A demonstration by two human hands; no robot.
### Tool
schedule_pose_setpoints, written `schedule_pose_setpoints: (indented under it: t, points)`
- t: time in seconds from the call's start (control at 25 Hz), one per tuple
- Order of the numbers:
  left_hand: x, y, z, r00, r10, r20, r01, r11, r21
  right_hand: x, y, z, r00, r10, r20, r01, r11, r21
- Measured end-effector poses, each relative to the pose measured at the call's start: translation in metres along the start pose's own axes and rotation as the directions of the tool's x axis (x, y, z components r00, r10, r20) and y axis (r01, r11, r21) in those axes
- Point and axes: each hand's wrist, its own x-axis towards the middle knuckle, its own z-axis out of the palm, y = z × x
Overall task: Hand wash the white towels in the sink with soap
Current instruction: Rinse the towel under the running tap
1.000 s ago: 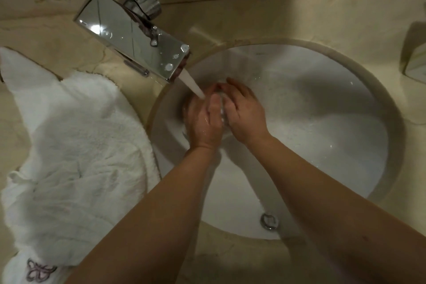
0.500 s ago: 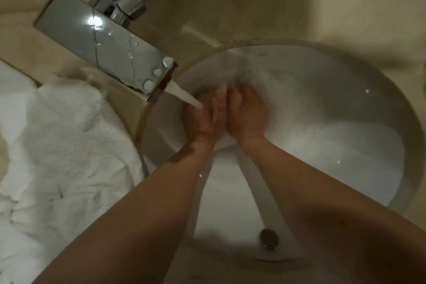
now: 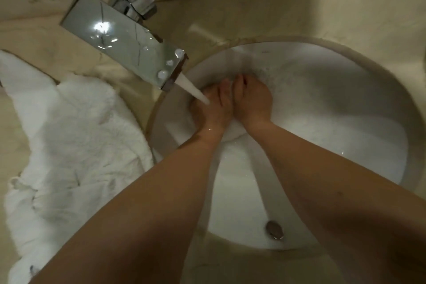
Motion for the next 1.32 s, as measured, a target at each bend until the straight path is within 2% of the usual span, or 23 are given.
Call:
schedule_pose_setpoints:
  t: [0.04,0.08,0.12,0.2,0.24,0.32,0.36,0.44,0.48,0.52,0.56,0.6,0.68,0.76,0.8,0.88,0.96,1.04,1.12,1.2,1.24,1.32]
  points:
    - [-0.002,0.002,-0.003,0.995,-0.056,0.087,0.063,0.995,-0.082,-0.003,-0.002,-0.004,0.999,0.040,0.014,-0.040,0.999,0.001]
    - [-0.004,0.002,-0.006,0.991,-0.045,0.129,0.061,0.990,-0.123,-0.007,-0.004,-0.007,0.997,0.080,0.001,-0.080,0.997,0.009]
    - [-0.007,0.000,-0.008,0.993,0.018,0.120,-0.004,0.993,-0.117,-0.011,-0.006,-0.009,0.993,0.113,-0.027,-0.113,0.993,0.031]
    - [-0.013,-0.008,-0.009,0.983,0.184,-0.020,-0.184,0.982,-0.032,-0.021,-0.006,-0.013,0.984,0.167,-0.063,-0.159,0.981,0.110]
    - [-0.016,-0.016,-0.008,0.980,0.184,-0.072,-0.185,0.983,0.005,-0.025,-0.005,-0.016,0.979,0.194,-0.062,-0.182,0.970,0.159]
    - [-0.027,-0.022,-0.010,0.994,0.062,-0.092,-0.062,0.998,0.003,-0.030,-0.005,-0.025,0.965,0.258,-0.050,-0.232,0.927,0.293]
    - [-0.034,-0.019,-0.014,0.999,-0.027,-0.045,0.025,0.998,-0.056,-0.031,-0.007,-0.030,0.954,0.296,-0.037,-0.262,0.892,0.368]
    - [-0.043,-0.004,-0.025,0.976,-0.207,0.075,0.220,0.929,-0.297,-0.030,-0.011,-0.036,0.933,0.359,0.026,-0.325,0.808,0.492]
    - [-0.041,0.004,-0.032,0.950,-0.283,0.133,0.312,0.837,-0.450,-0.029,-0.012,-0.038,0.926,0.369,0.079,-0.350,0.761,0.546]
    - [-0.037,0.010,-0.038,0.933,-0.327,0.153,0.355,0.755,-0.551,-0.028,-0.016,-0.039,0.923,0.358,0.140,-0.368,0.719,0.589]
    - [-0.034,0.014,-0.043,0.936,-0.329,0.126,0.338,0.737,-0.586,-0.027,-0.019,-0.038,0.925,0.334,0.181,-0.373,0.707,0.601]
    - [-0.032,0.016,-0.047,0.948,-0.312,0.058,0.286,0.760,-0.583,-0.027,-0.022,-0.038,0.933,0.303,0.193,-0.358,0.736,0.575]
    - [-0.030,0.019,-0.049,0.952,-0.280,-0.125,0.167,0.814,-0.557,-0.029,-0.030,-0.039,0.967,0.232,0.102,-0.253,0.881,0.400]
    - [-0.032,0.026,-0.049,0.915,-0.303,-0.267,0.112,0.826,-0.552,-0.035,-0.038,-0.040,0.992,0.129,0.002,-0.121,0.924,0.363]
    - [-0.033,0.028,-0.050,0.896,-0.324,-0.303,0.119,0.833,-0.540,-0.040,-0.043,-0.040,0.994,0.104,0.041,-0.111,0.894,0.433]
    - [-0.033,0.026,-0.053,0.879,-0.323,-0.352,0.139,0.878,-0.459,-0.048,-0.050,-0.039,0.972,0.096,0.213,-0.202,0.801,0.563]
    - [-0.033,0.025,-0.058,0.895,-0.300,-0.331,0.126,0.880,-0.457,-0.052,-0.050,-0.033,0.952,0.061,0.299,-0.236,0.769,0.594]
    - [-0.031,0.026,-0.059,0.907,-0.310,-0.285,0.159,0.879,-0.449,-0.052,-0.044,-0.028,0.942,0.106,0.318,-0.287,0.744,0.603]
    - [-0.025,0.026,-0.053,0.930,-0.321,-0.178,0.209,0.862,-0.462,-0.050,-0.038,-0.026,0.938,0.162,0.307,-0.321,0.741,0.590]
    - [-0.020,0.024,-0.044,0.960,-0.258,-0.106,0.170,0.843,-0.510,-0.047,-0.030,-0.026,0.981,0.088,0.175,-0.171,0.818,0.549]
    - [-0.018,0.024,-0.041,0.975,-0.186,-0.125,0.098,0.856,-0.508,-0.045,-0.029,-0.027,0.994,0.023,0.103,-0.075,0.836,0.544]
    - [-0.017,0.014,-0.031,0.984,-0.127,-0.121,0.048,0.857,-0.512,-0.045,-0.035,-0.028,0.997,-0.042,0.068,-0.004,0.820,0.572]
